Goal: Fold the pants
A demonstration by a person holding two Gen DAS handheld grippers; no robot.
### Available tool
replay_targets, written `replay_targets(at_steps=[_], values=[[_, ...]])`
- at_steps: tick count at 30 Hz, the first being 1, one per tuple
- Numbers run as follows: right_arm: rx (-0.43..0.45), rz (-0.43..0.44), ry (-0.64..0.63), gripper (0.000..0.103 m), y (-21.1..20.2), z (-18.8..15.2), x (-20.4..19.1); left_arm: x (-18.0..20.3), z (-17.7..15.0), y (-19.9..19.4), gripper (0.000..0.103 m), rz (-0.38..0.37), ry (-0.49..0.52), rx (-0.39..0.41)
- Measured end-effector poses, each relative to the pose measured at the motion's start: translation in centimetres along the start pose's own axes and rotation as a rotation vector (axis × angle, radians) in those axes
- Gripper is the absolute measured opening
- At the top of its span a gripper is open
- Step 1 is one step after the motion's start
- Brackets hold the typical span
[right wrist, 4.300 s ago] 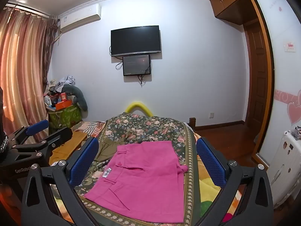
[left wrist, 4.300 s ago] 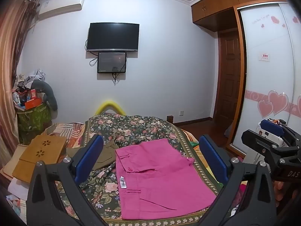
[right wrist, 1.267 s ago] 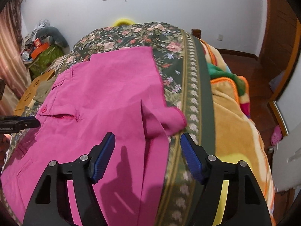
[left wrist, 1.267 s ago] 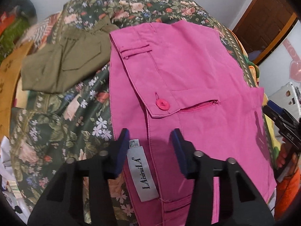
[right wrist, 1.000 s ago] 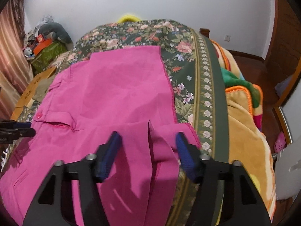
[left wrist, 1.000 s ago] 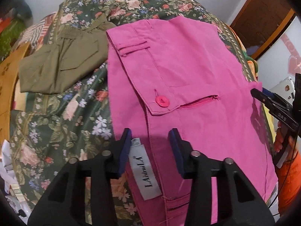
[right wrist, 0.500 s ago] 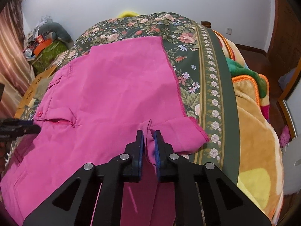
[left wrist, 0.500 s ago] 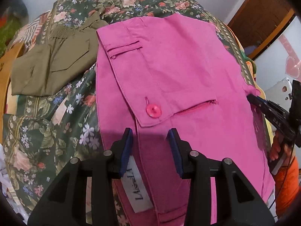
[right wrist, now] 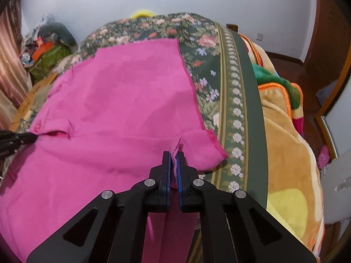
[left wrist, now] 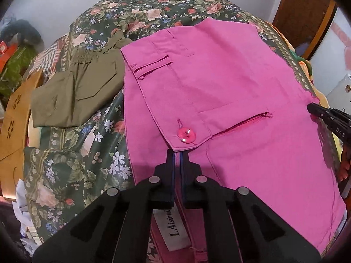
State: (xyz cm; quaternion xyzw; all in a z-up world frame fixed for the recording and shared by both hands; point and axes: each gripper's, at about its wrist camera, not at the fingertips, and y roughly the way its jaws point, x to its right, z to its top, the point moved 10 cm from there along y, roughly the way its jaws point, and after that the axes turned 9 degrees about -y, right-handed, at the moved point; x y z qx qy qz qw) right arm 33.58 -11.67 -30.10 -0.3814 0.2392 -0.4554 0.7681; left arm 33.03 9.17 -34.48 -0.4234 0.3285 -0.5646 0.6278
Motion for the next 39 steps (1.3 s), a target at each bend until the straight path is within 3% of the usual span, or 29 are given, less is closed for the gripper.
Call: replay_targets(at_steps=[7, 10, 13, 14, 21, 27, 29, 30, 32, 34, 39], values=[[0.002, 0.035, -0.030, 0.007, -2.2, 0.1, -0.3, -0.8, 0.1, -1.0, 0.019, -0.063, -0.032, -0.050], [0.010, 0.014, -0.044, 0.017, -3.6, -0.1, 0.4, -0.5, 0.4, -2.0, 0.029, -0.125, -0.017, -0.046], [0.039, -0.008, -0.026, 0.038, -4.7, 0.4, 1.7, -1.0, 1.6, -2.2, 0.044, -0.109, -0.028, -0.010], [0.047, -0.015, -0.016, 0.043, -4.9, 0.6, 2.1, -1.1, 2.0, -2.0, 0.044, -0.113, -0.038, -0.009], [0.055, -0.002, 0.112, 0.043, -3.2, 2.2, 5.0, -1.4, 3.6, 1.0, 0.044, -0.143, -0.109, -0.063], [-0.037, 0.070, 0.158, 0.043, 1.1, 0.9, 4.0, -0.2, 4.6, 2.3, 0.044, -0.200, -0.134, -0.086], [-0.048, 0.085, 0.148, 0.042, 1.8, 0.4, 3.1, 0.0, 4.8, 2.5, 0.038, -0.198, -0.135, -0.081], [-0.035, 0.073, 0.133, 0.038, 1.8, 0.3, 3.0, 0.0, 4.9, 2.5, 0.036, -0.193, -0.132, -0.074], [-0.034, 0.049, 0.099, 0.016, 1.8, 0.2, 2.7, 0.1, 5.2, 2.4, 0.023, -0.181, -0.123, -0.059], [-0.032, 0.049, 0.090, 0.011, 1.7, 0.2, 2.5, 0.1, 5.5, 2.1, 0.006, -0.142, -0.104, -0.026], [-0.031, 0.013, 0.028, 0.008, 1.6, 0.0, 2.5, -0.3, 5.7, 1.9, 0.006, -0.011, -0.040, 0.027]])
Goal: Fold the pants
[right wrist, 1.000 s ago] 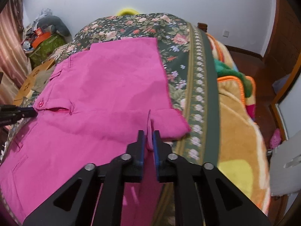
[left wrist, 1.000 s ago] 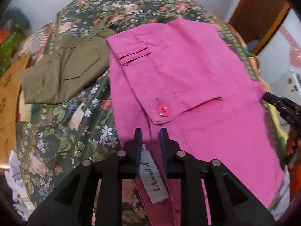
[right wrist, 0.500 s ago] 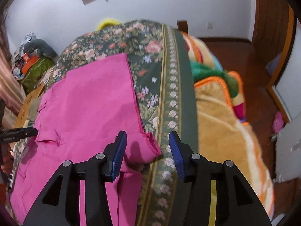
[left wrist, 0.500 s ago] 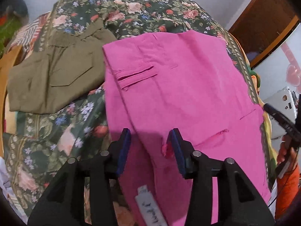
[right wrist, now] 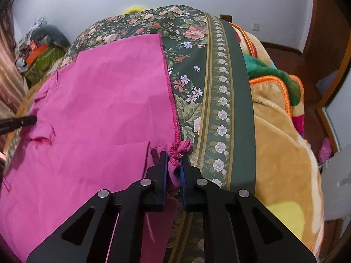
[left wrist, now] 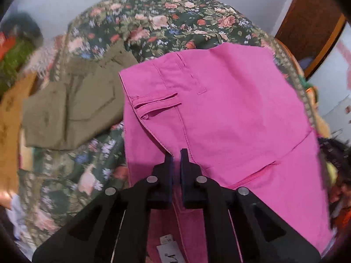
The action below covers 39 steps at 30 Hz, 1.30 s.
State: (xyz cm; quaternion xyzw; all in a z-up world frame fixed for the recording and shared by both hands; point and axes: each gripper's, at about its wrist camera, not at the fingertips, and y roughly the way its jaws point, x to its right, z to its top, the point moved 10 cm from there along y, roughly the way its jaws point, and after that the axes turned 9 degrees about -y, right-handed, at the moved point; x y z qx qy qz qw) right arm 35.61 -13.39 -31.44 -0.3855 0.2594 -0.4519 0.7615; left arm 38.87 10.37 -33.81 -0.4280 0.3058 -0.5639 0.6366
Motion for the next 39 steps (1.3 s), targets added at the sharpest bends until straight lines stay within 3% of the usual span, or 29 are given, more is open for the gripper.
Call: replay_targets(at_steps=[7, 15, 18, 20, 23, 27, 31, 34, 39], values=[[-0.011, -0.027, -0.018, 0.007, 0.2, -0.4, 0.5, -1.7, -0.2, 0.8, 0.008, 0.155, 0.045, 0.040], [-0.072, -0.063, -0.021, 0.011, -0.5, -0.3, 0.6, -2.5, -0.7, -0.2, 0.014, 0.103, 0.052, 0.017], [-0.064, -0.084, -0.024, 0.018, -2.0, 0.2, 0.9, -3.0, -0.6, -1.7, 0.028, 0.086, 0.044, 0.041], [-0.032, -0.082, -0.020, 0.039, -3.3, 1.1, 1.0, -3.7, 0.1, -2.8, 0.046, 0.081, 0.031, 0.072], [0.043, -0.086, -0.039, 0.048, -5.1, 3.4, 0.8, -4.9, 1.9, -4.4, 0.058, 0.074, 0.006, 0.141], [0.093, -0.077, -0.043, 0.049, -5.6, 6.5, 0.0, -5.8, 4.2, -4.4, 0.060, 0.070, -0.009, 0.166], [0.122, -0.060, -0.025, 0.066, -4.2, 9.1, -0.6, -6.4, 6.3, -2.8, 0.061, 0.046, -0.034, 0.161], [0.156, -0.078, -0.030, 0.067, -2.5, 11.0, -0.8, -6.4, 7.3, -1.2, 0.061, 0.034, -0.044, 0.150], [0.095, -0.125, -0.083, 0.067, 1.7, 12.8, -0.7, -6.1, 8.0, 2.0, 0.061, -0.024, -0.067, 0.096]])
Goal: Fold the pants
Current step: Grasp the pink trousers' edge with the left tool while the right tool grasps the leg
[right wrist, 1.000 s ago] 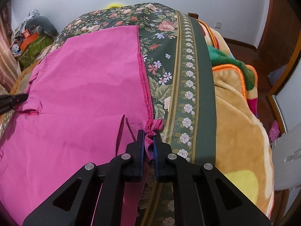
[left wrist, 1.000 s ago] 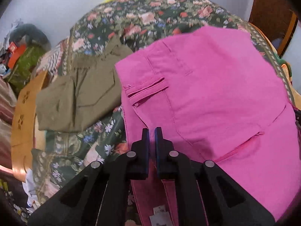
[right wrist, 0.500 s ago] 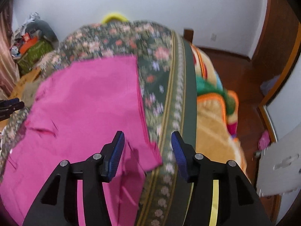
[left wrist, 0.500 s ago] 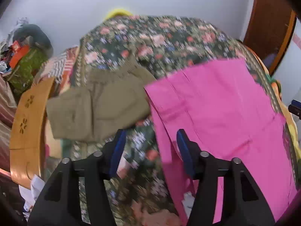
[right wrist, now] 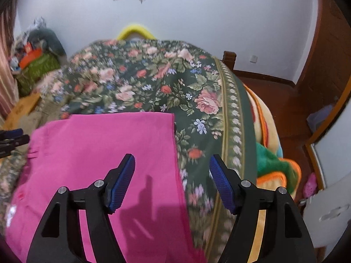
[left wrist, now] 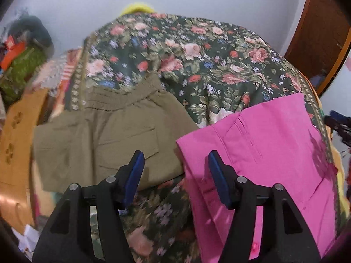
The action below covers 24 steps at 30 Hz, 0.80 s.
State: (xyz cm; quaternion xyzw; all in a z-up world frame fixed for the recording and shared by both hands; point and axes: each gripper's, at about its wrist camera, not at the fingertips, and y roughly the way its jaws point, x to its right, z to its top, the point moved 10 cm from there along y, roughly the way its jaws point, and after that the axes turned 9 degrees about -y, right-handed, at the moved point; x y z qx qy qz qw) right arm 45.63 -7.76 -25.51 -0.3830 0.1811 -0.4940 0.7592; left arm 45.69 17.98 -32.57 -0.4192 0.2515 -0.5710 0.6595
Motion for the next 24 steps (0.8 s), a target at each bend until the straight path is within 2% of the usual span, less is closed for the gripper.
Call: replay_targets(at_steps=[3, 10, 12, 13, 14, 16, 18, 20, 24], values=[[-0.027, 0.007, -0.001, 0.067, 2.6, 0.7, 0.2, 0.2, -0.1, 1.7, 0.061, -0.055, -0.024, -0.041], [-0.065, 0.141, 0.083, 0.066, 7.0, 2.1, 0.1, 0.7, 0.2, 3.7, 0.060, -0.152, -0.087, -0.097], [-0.059, 0.154, 0.093, 0.066, 7.5, 2.4, 0.0, 1.0, 0.1, 4.2, 0.054, -0.182, -0.107, -0.118], [-0.052, 0.158, 0.095, 0.066, 7.5, 2.6, -0.1, 1.3, 0.0, 4.4, 0.047, -0.207, -0.112, -0.132], [-0.050, 0.164, 0.097, 0.062, 7.6, 2.7, -0.1, 1.5, 0.0, 4.4, 0.042, -0.215, -0.115, -0.136], [-0.051, 0.179, 0.091, 0.055, 7.8, 2.7, -0.4, 1.9, 0.1, 4.3, 0.038, -0.207, -0.106, -0.132], [-0.037, 0.198, 0.084, 0.039, 7.5, 2.8, -0.8, 2.3, 0.1, 4.1, 0.031, -0.180, -0.083, -0.119], [-0.033, 0.184, 0.072, 0.005, 7.2, 3.0, -1.1, 2.7, 0.2, 3.6, 0.013, -0.132, -0.043, -0.097], [-0.027, 0.118, 0.023, 0.003, 6.2, 3.3, -1.3, 3.0, 0.8, 2.1, 0.011, -0.039, 0.035, -0.028]])
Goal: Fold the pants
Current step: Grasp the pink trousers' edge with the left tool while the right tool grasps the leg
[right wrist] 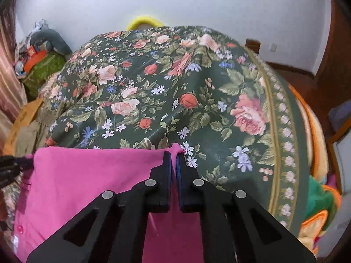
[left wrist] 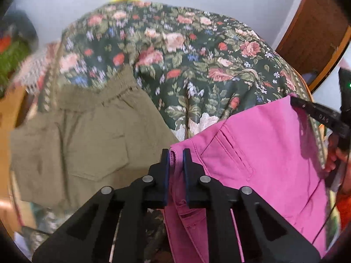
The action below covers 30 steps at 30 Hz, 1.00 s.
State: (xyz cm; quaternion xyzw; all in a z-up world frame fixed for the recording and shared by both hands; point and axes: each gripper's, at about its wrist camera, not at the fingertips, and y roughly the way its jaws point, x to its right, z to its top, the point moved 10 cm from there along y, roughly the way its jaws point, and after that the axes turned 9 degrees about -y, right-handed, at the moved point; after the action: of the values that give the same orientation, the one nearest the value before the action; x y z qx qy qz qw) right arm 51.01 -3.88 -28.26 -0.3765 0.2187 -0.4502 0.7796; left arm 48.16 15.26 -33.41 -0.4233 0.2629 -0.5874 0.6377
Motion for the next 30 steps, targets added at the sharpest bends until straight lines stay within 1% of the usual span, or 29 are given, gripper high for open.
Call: replay_targets(at_steps=[2, 3, 5, 7, 10, 13, 16, 21, 24, 26, 30], values=[[0.028, -0.026, -0.003, 0.003, -1.1, 0.5, 0.3, 0.0, 0.7, -1.4, 0.010, 0.023, 0.023, 0.042], [0.044, -0.039, -0.001, 0.003, -1.8, 0.9, 0.6, -0.1, 1.4, -2.2, 0.010, 0.028, 0.013, 0.066], [0.083, -0.058, 0.011, 0.003, -3.6, 2.1, 1.3, -0.3, 2.7, -3.5, 0.010, 0.013, -0.026, 0.082], [0.126, -0.076, 0.022, 0.003, -5.8, 3.8, 1.9, 0.0, 4.5, -5.6, 0.010, -0.002, -0.051, 0.127], [0.195, -0.087, 0.021, 0.003, -9.3, 6.1, 1.9, 1.0, 6.5, -8.6, 0.010, 0.008, -0.021, 0.198], [0.241, -0.085, -0.001, 0.003, -12.4, 6.8, 1.2, 2.0, 6.6, -11.3, 0.010, 0.007, 0.017, 0.241], [0.270, -0.065, -0.018, 0.003, -15.1, 6.1, 0.2, 2.6, 5.4, -13.4, 0.010, 0.016, 0.062, 0.269], [0.290, -0.045, -0.066, 0.003, -19.1, 2.8, -1.8, 3.1, 2.1, -16.1, 0.010, 0.046, 0.137, 0.302], [0.288, -0.030, -0.077, 0.003, -20.8, 0.1, -2.8, 3.5, -0.6, -17.5, 0.010, 0.028, 0.163, 0.322], [0.277, -0.027, -0.069, 0.003, -21.5, -2.2, -3.1, 3.6, -2.7, -17.8, 0.010, 0.013, 0.158, 0.311], [0.233, -0.007, -0.046, 0.003, -21.5, -6.5, -3.9, 3.6, -7.0, -17.9, 0.009, 0.033, 0.196, 0.291]])
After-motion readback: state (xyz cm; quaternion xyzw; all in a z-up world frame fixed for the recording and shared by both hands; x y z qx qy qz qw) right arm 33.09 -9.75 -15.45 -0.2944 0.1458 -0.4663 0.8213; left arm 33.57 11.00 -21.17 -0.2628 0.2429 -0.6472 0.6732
